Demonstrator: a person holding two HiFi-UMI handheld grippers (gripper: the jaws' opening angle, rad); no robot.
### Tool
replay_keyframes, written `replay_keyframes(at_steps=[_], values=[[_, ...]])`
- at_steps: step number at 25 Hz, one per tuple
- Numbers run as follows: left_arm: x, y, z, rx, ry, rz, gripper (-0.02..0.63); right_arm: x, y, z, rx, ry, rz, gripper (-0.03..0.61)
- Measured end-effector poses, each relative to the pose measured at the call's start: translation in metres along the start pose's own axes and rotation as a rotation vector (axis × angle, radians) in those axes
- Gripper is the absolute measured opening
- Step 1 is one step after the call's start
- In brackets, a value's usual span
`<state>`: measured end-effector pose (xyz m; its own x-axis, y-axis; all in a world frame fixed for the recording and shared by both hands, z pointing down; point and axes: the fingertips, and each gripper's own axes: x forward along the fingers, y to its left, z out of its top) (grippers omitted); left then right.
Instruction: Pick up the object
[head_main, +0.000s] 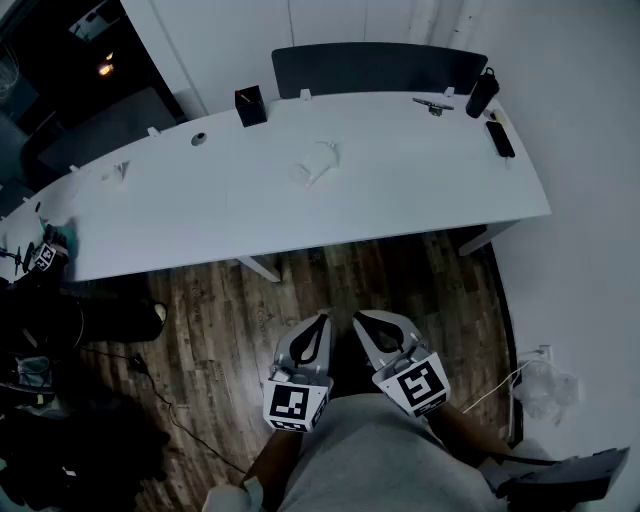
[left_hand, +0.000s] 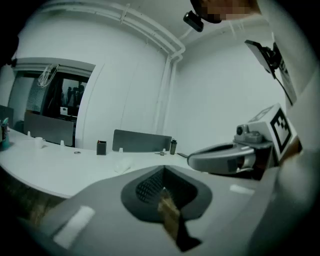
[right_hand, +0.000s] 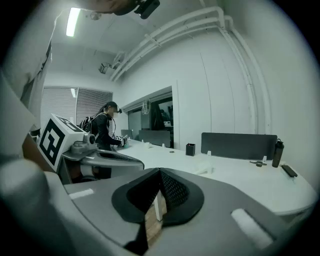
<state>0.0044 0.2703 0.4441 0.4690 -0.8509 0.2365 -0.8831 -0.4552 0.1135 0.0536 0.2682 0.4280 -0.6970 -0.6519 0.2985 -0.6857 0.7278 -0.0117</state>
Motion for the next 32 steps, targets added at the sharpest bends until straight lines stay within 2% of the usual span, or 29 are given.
replay_keyframes(at_steps=[8, 17, 24, 32], values=[[-0.013, 0.027, 0.000, -0.014, 0.010, -0.025, 0.002, 0.023, 0.017, 0.003, -0.002, 0.031, -0.023, 0.002], [-0.010, 0.057, -0.017, -0.011, 0.037, -0.052, 0.002, 0.049, 0.032, -0.009, -0.006, 0.074, -0.032, 0.002], [0.033, 0.082, -0.007, 0.002, 0.050, -0.030, 0.002, 0.087, -0.010, -0.001, -0.028, 0.058, -0.020, 0.002], [0.115, 0.128, 0.029, 0.044, 0.075, 0.033, 0.002, 0.148, -0.081, 0.036, -0.072, 0.036, 0.065, 0.002]])
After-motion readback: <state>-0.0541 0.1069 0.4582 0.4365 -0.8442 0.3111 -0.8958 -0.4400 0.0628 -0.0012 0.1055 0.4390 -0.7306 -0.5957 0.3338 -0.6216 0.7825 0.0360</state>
